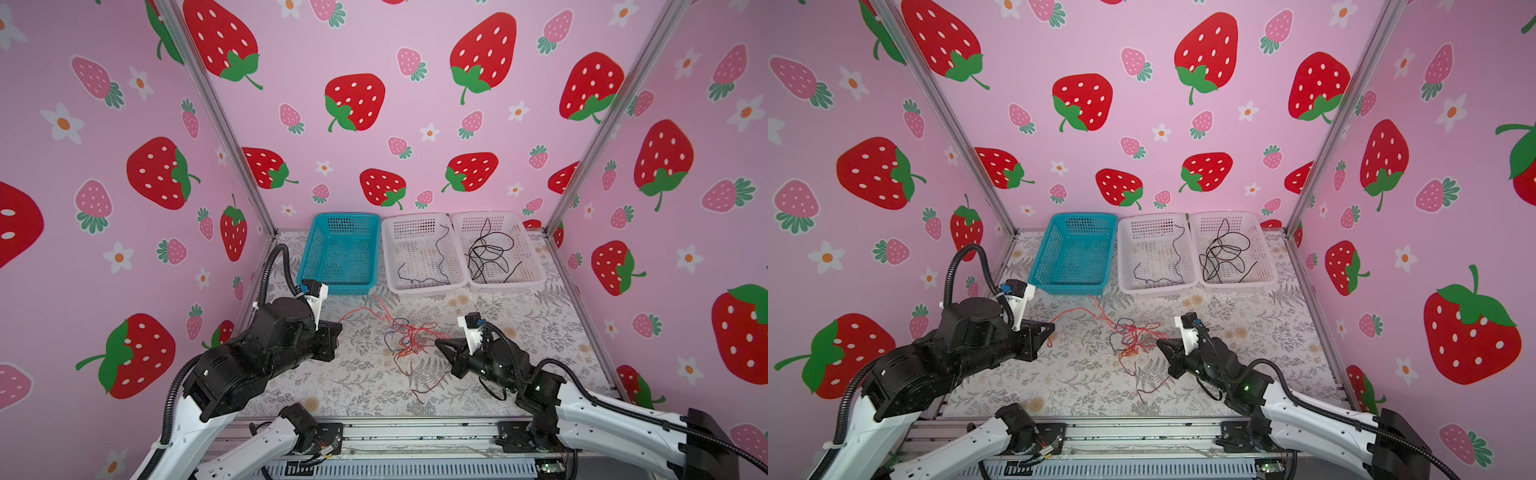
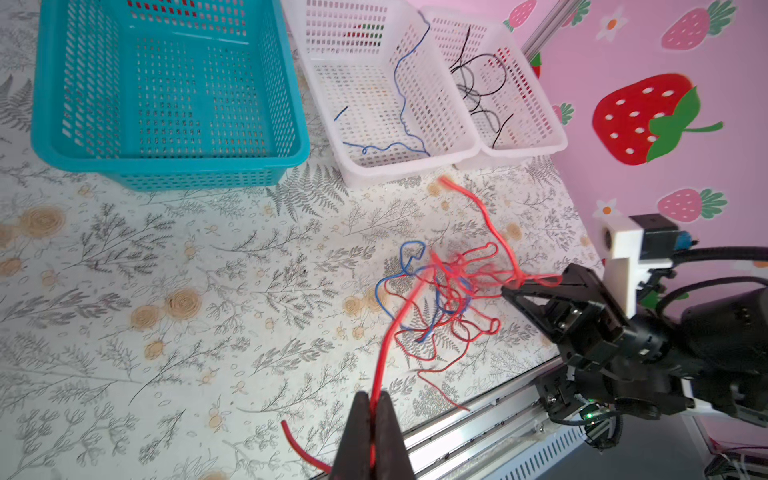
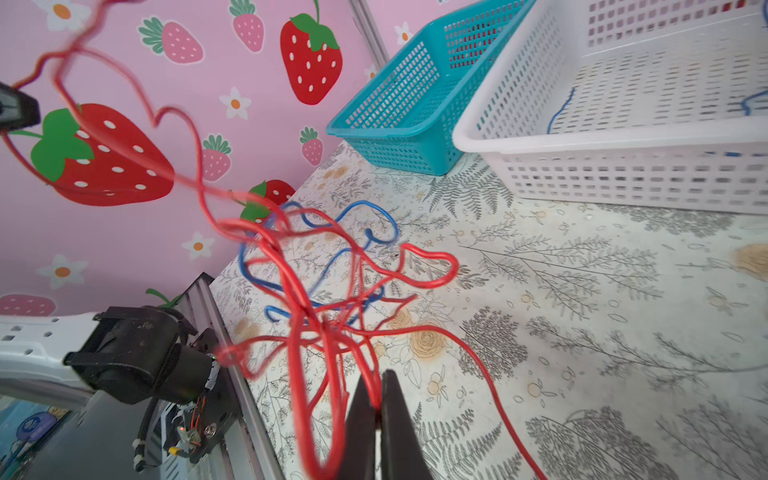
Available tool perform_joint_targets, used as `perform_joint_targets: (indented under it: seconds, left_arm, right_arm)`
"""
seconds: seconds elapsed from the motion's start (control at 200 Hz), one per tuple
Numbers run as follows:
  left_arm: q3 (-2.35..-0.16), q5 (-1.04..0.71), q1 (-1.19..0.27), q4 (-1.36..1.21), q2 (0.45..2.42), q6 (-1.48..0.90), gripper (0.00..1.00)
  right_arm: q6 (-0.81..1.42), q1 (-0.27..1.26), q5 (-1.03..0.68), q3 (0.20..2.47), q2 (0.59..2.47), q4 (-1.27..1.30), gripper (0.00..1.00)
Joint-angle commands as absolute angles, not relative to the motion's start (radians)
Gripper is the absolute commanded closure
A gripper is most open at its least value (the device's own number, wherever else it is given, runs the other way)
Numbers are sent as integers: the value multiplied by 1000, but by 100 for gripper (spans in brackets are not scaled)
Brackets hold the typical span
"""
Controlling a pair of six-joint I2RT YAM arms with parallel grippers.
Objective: Untangle the cables
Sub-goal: 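Lift the red wire with both grippers, drawing the strands apart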
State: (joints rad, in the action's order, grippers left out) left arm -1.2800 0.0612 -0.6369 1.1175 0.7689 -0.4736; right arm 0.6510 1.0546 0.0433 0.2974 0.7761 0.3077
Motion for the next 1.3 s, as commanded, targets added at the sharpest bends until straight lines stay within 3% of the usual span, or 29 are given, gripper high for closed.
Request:
perform_joint_targets:
  seconds: [0.0, 0.32, 0.515, 0.72, 1.296]
  left_arm:
    - [-1329, 97, -591, 1173, 772, -428, 100]
    - [-1230, -196, -519, 1052, 836, -437, 100]
    - [-1183, -286, -519, 1002, 875, -442, 100]
    - [-1151, -342, -520, 991, 908, -441, 100]
    - [-1156, -386, -519, 1110, 919, -345, 100]
  right_arm:
    - [691, 1008, 84, 264, 735, 180, 100]
    - [558, 988, -188, 345, 792, 201, 100]
    - [460, 989, -88, 479, 843, 114, 100]
    - [397, 995, -137, 580, 955, 123, 100]
    - [239, 1002, 43, 849, 1132, 12, 100]
